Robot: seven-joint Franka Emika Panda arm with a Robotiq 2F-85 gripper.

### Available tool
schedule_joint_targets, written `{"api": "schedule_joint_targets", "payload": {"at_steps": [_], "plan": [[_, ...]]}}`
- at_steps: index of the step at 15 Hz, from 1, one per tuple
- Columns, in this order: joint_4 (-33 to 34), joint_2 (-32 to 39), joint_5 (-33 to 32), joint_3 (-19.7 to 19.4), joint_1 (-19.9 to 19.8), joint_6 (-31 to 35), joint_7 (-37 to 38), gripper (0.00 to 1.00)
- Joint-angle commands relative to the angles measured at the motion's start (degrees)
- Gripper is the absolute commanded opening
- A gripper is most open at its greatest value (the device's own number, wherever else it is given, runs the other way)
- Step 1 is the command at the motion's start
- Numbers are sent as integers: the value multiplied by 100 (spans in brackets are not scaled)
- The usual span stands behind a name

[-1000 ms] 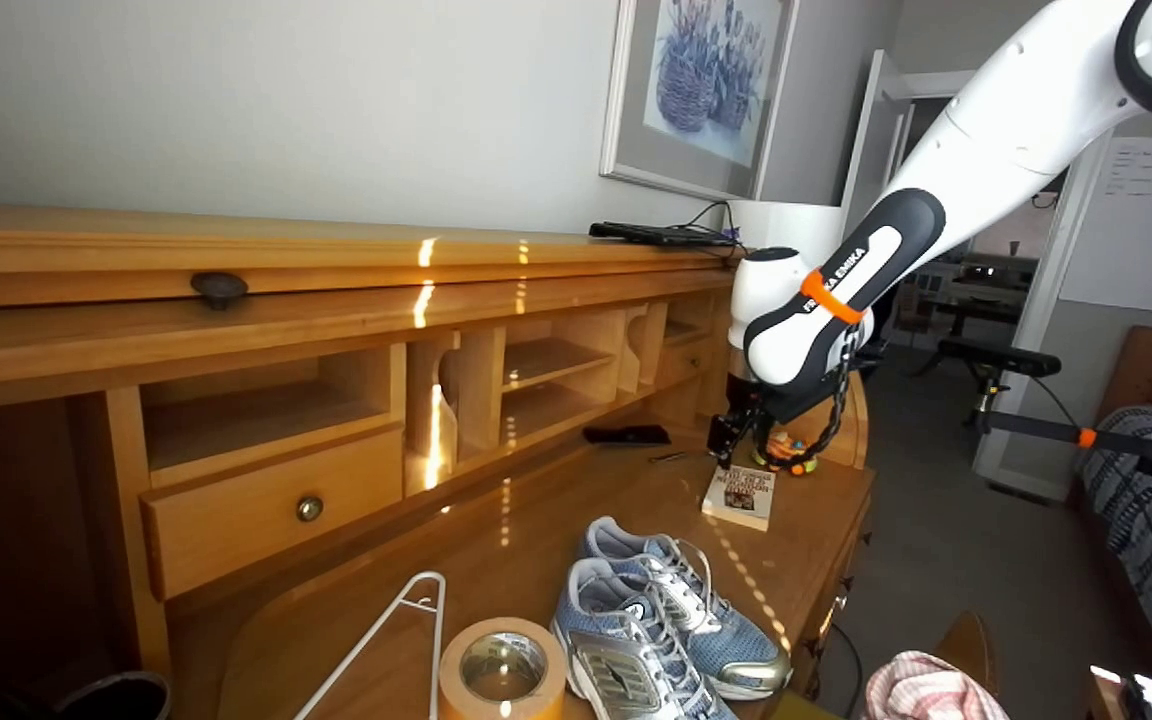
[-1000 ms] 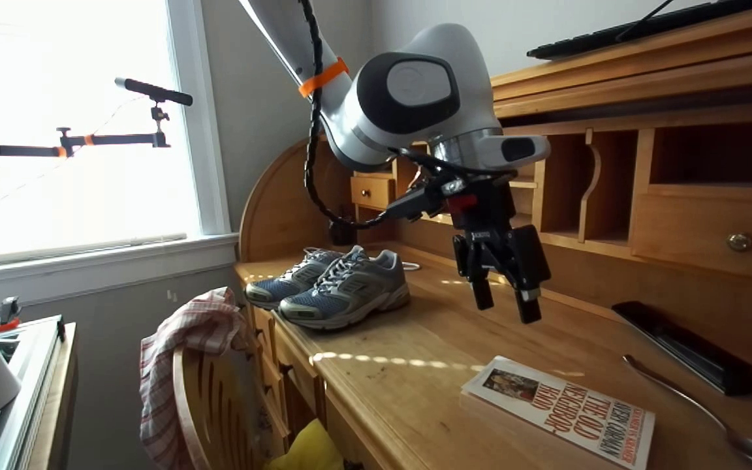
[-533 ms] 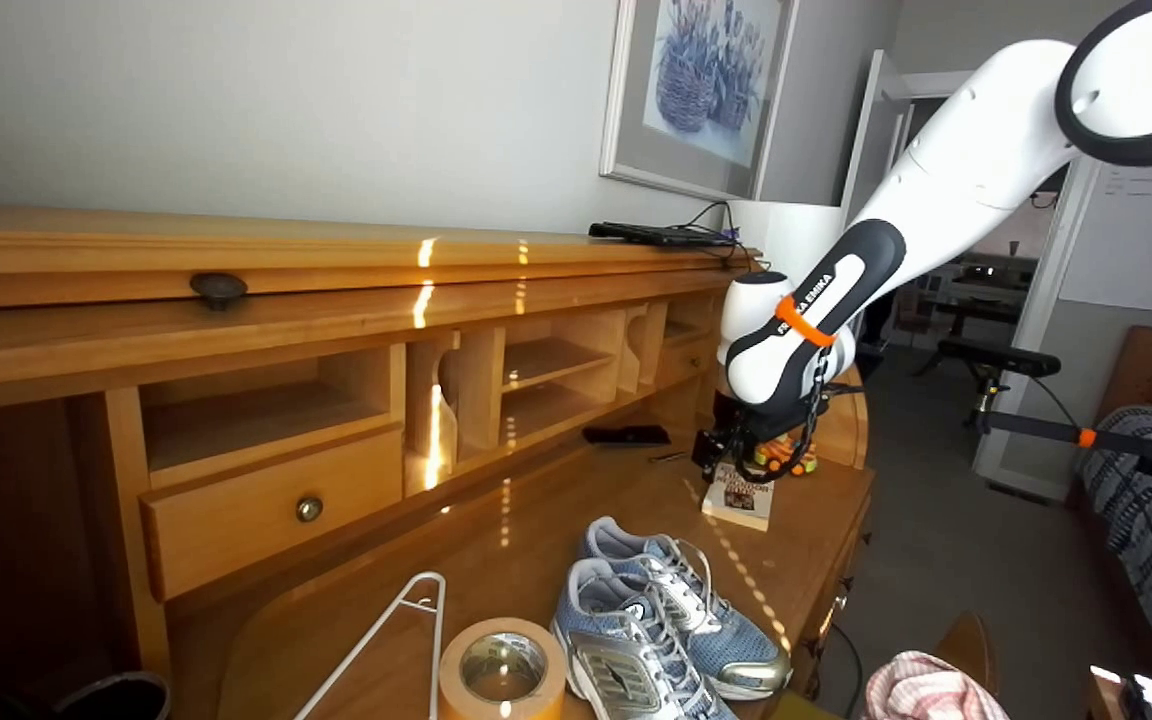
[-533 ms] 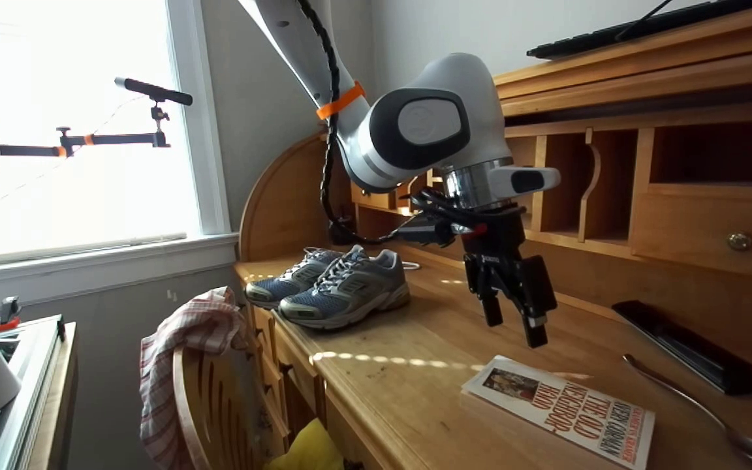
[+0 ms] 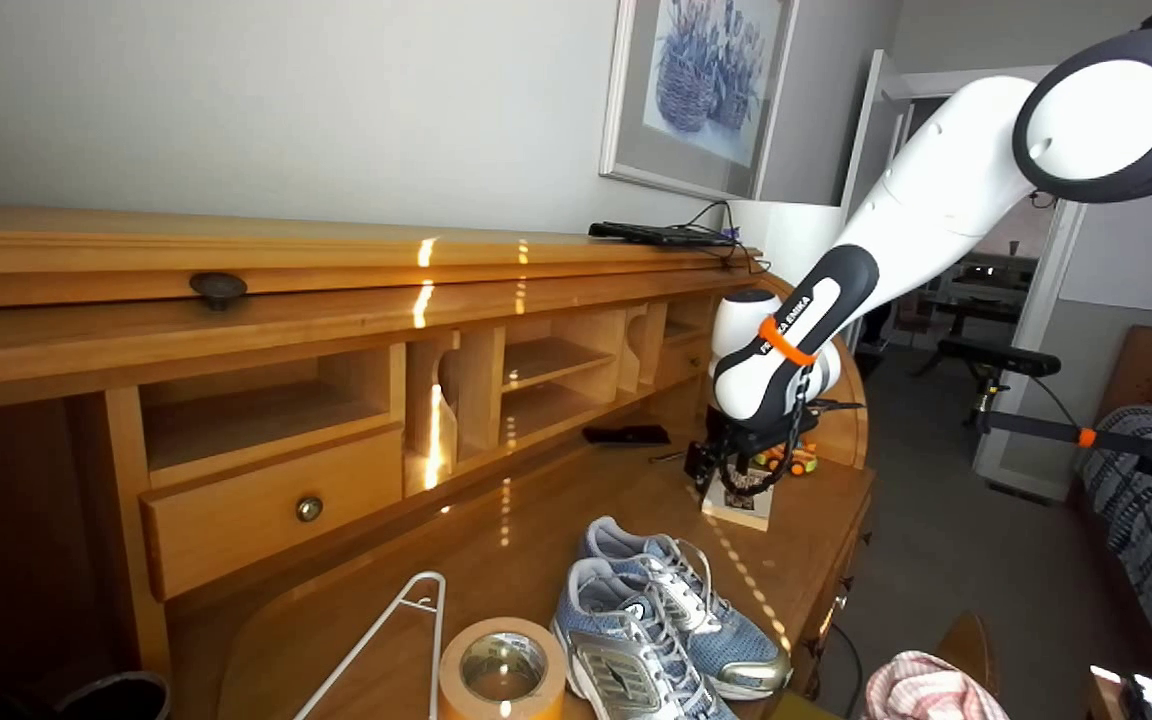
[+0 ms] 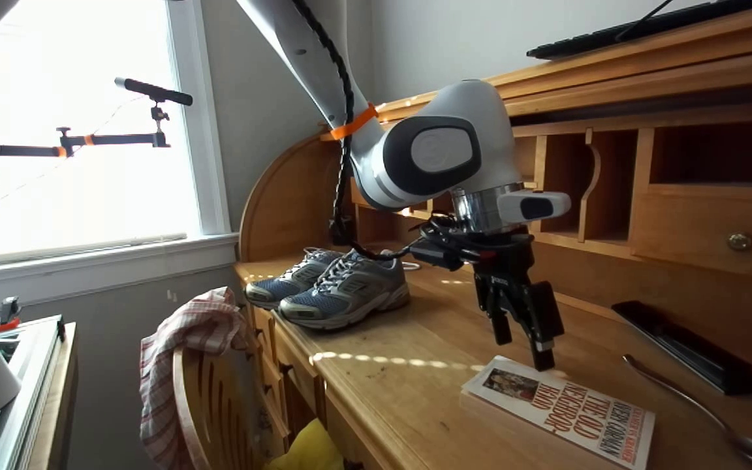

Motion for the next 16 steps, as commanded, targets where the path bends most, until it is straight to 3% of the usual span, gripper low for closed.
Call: {"api": "schedule_joint_targets", "payload": {"at_steps": [1,11,13,16], "plan": [[250,305,259,5,-22,125,102,100],[590,735,530,-143,53,-44,559,100],[648,790,549,-179,60,-88,647,73],[696,794,546,-242,85,-137,764,50]]}}
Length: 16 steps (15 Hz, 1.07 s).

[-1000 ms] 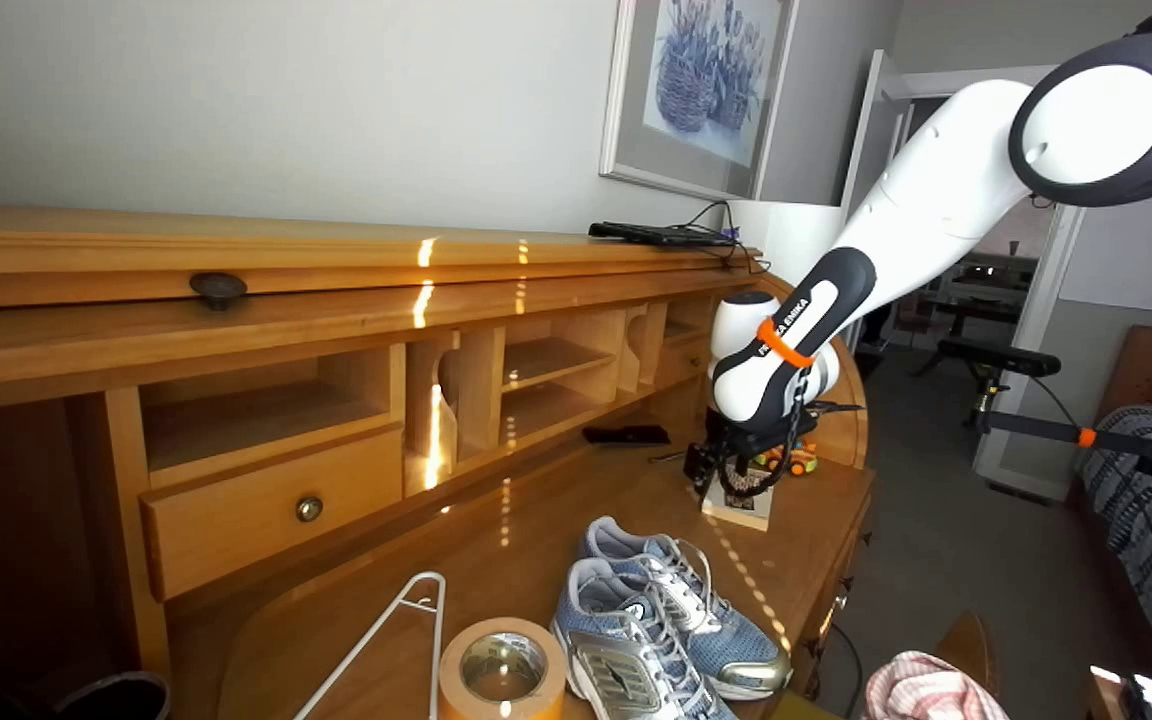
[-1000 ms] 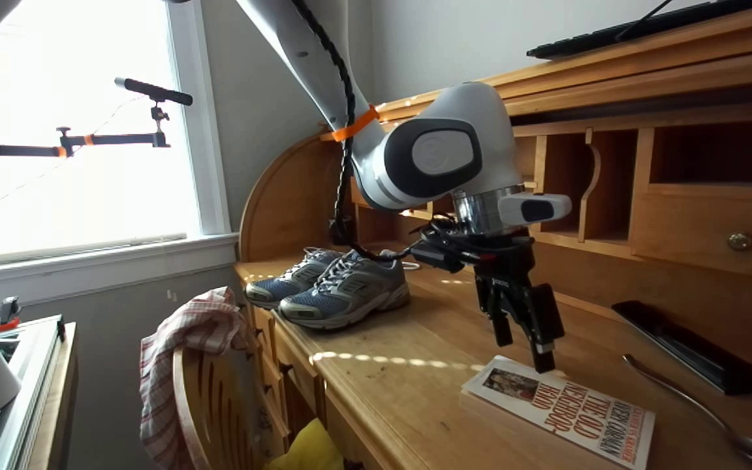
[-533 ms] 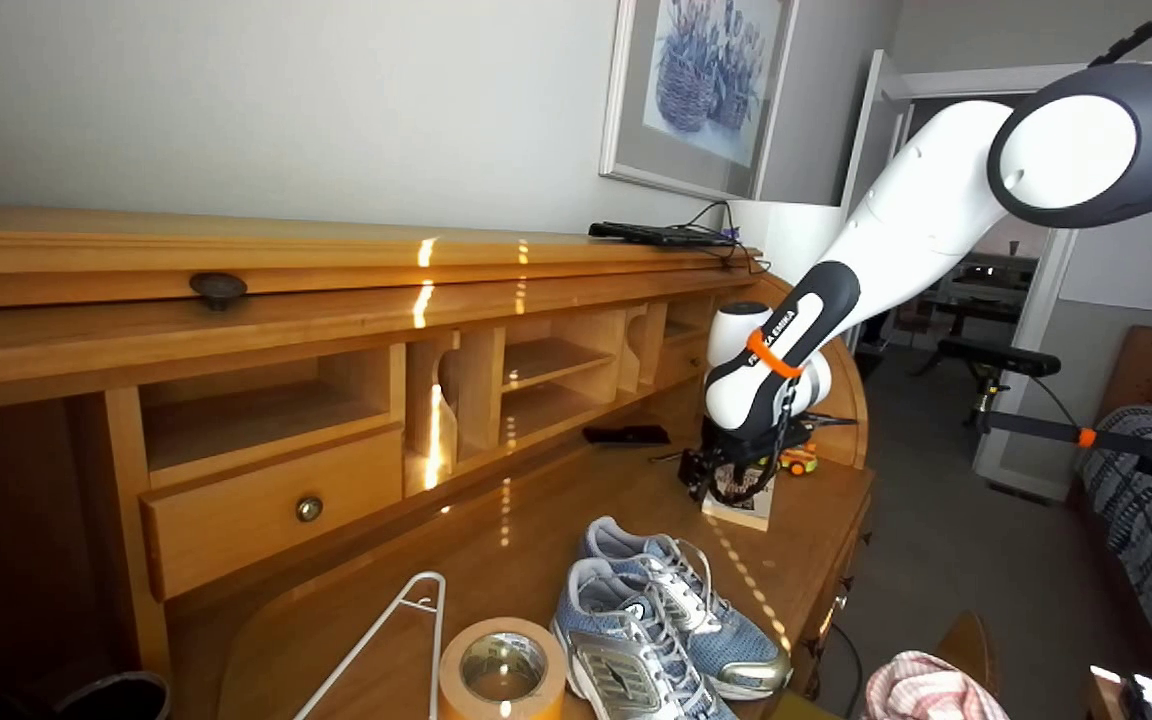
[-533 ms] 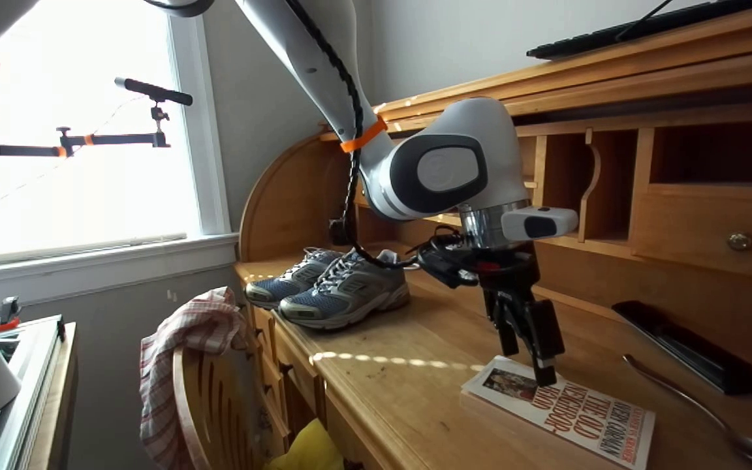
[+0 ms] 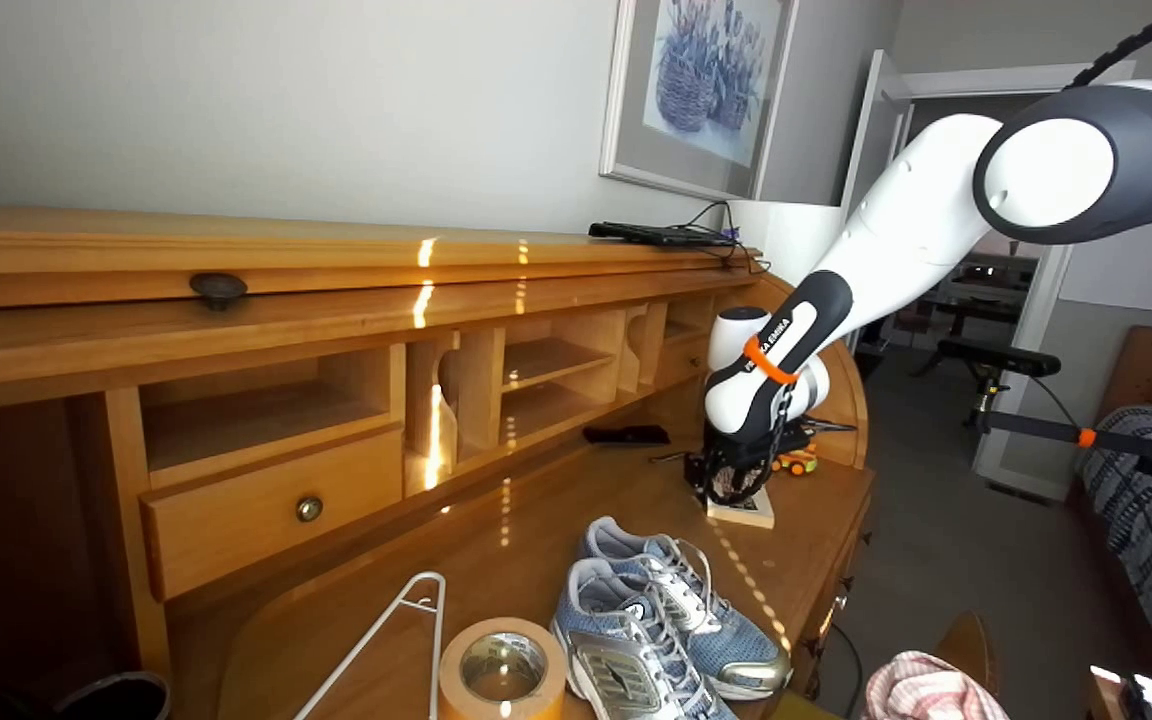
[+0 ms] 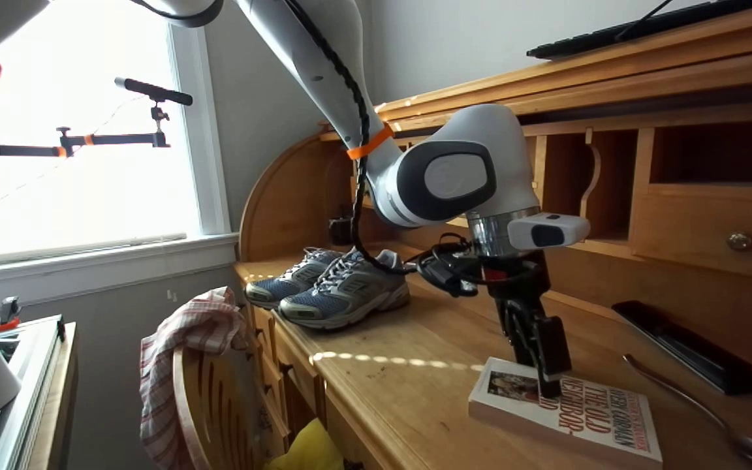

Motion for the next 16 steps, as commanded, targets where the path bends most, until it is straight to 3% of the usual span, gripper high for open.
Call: {"api": "schedule_joint_targets", "payload": {"at_steps": [1,7,10,11,13,16], "plan": [[193,212,160,-102,70,-168,160,42],[238,86,200,-83,67,-853,291,0],[148,-10,150,-102,93,-1229,316,0],[116,-47,148,-101,93,-1331,325,2],[45,-116,141,-102,95,-1473,342,29],[-101,-217,146,-94,92,-1522,369,50]]}}
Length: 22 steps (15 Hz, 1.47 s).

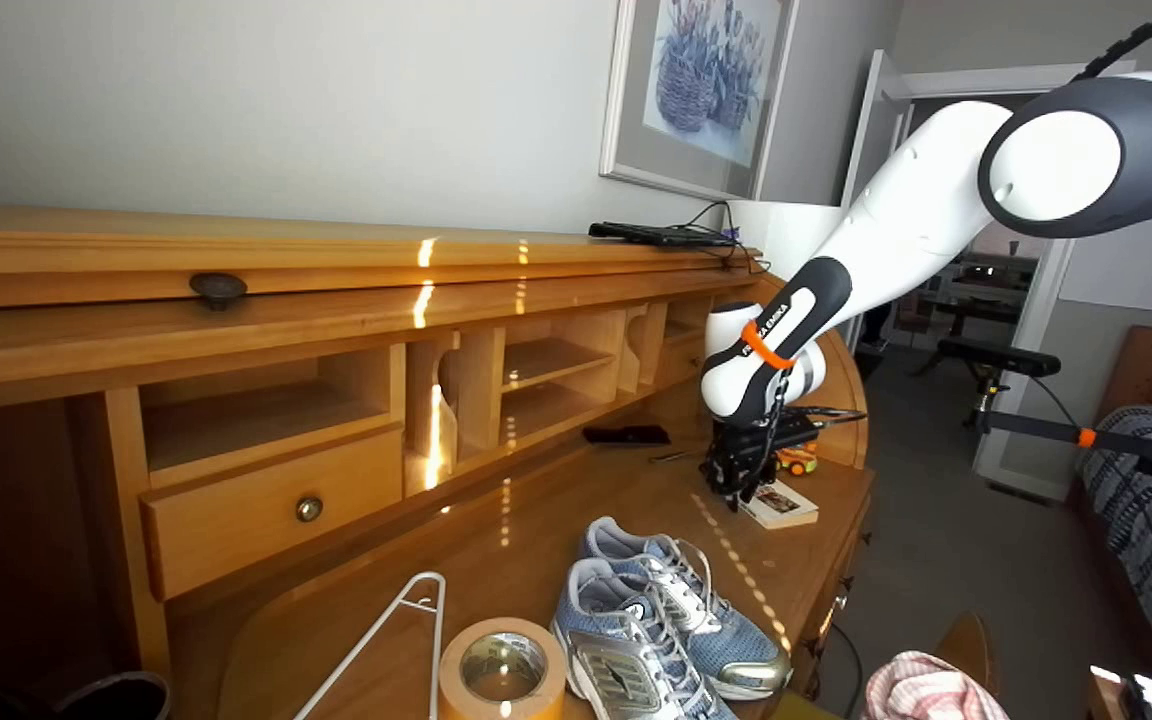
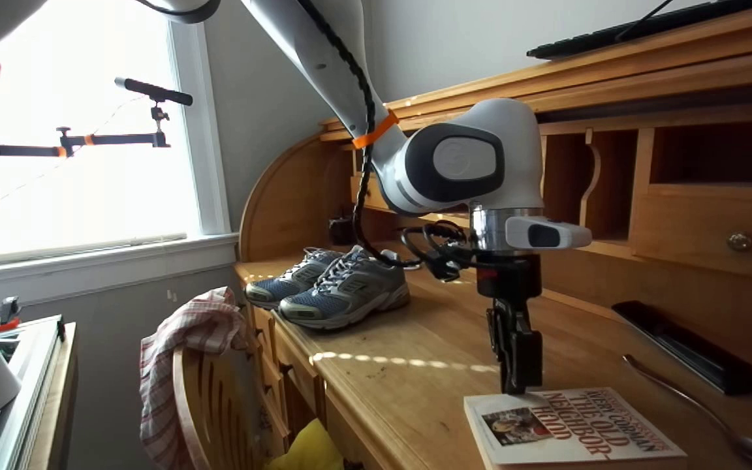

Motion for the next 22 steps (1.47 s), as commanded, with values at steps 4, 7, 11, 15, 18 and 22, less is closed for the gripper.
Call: {"api": "schedule_joint_targets", "payload": {"at_steps": [4,7,11,15,18,22], "plan": [[-599,-363,151,75,33,26,-30,80],[-1000,-740,178,202,71,118,-128,99],[-1222,-1125,74,154,102,245,-157,92],[-1168,-1308,-163,-66,98,518,-278,50],[-1085,-1230,-13,-65,-194,755,-611,28],[-1105,-1124,57,36,-581,891,-1207,1]]}}
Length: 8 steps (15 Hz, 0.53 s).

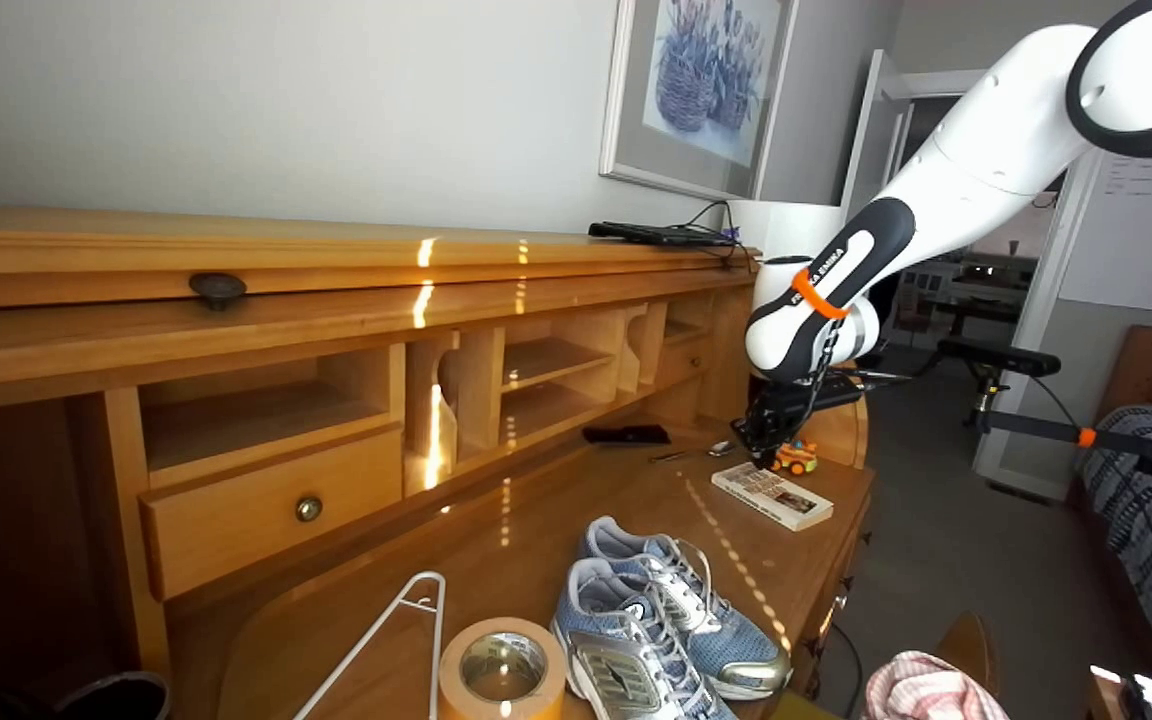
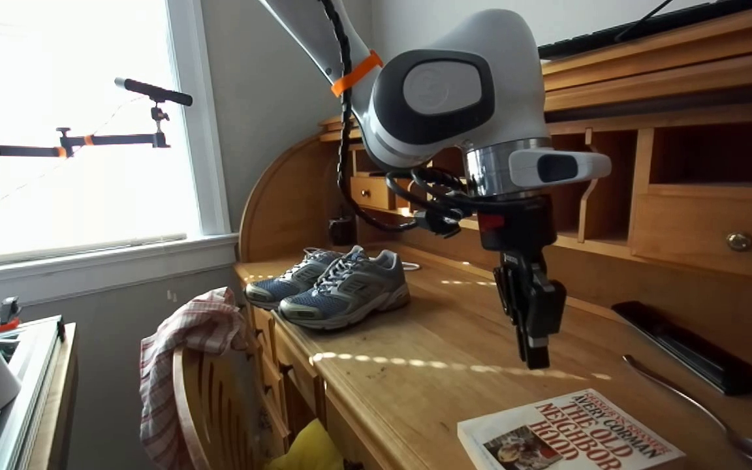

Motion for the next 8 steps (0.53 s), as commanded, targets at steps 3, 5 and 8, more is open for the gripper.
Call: {"api": "schedule_joint_targets", "payload": {"at_steps": [3,5,8], "plan": [[-213,107,154,252,-509,432,-872,0],[-283,123,189,321,-610,452,-1027,0],[-415,145,191,374,-694,506,-1173,0]]}}
